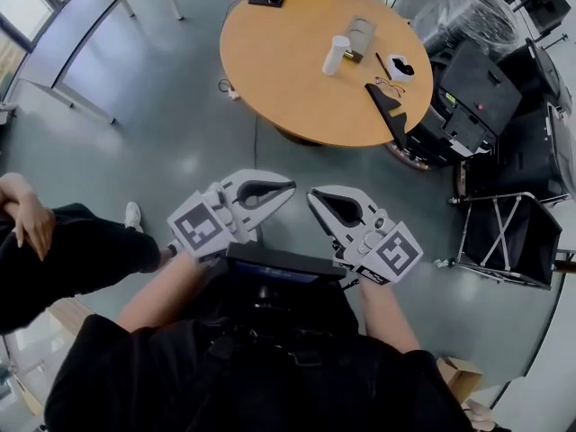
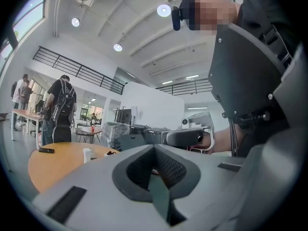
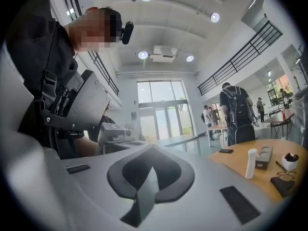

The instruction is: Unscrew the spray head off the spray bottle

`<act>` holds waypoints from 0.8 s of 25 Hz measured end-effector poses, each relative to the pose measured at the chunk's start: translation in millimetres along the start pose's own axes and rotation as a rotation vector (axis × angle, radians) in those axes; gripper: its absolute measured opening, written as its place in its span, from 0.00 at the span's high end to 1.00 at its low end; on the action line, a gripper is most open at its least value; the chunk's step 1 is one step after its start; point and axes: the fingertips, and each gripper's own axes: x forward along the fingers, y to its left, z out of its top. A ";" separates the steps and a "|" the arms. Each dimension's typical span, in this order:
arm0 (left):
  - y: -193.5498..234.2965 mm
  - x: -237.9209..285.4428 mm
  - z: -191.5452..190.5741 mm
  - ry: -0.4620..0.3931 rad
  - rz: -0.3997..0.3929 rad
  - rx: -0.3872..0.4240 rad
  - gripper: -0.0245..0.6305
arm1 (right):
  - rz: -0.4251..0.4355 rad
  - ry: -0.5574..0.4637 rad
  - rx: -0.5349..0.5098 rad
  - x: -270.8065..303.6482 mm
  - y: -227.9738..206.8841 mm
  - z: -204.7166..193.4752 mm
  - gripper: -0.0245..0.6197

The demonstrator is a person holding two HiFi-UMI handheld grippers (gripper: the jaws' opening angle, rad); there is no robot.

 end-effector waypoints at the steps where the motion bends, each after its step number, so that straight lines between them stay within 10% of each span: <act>1: 15.0 -8.9 1.2 0.000 -0.009 0.000 0.93 | -0.011 0.003 -0.001 16.4 -4.1 0.4 0.96; 20: 161.2 -47.9 -20.8 -0.003 -0.128 -0.031 0.93 | -0.154 0.047 0.030 140.6 -79.8 -26.2 0.96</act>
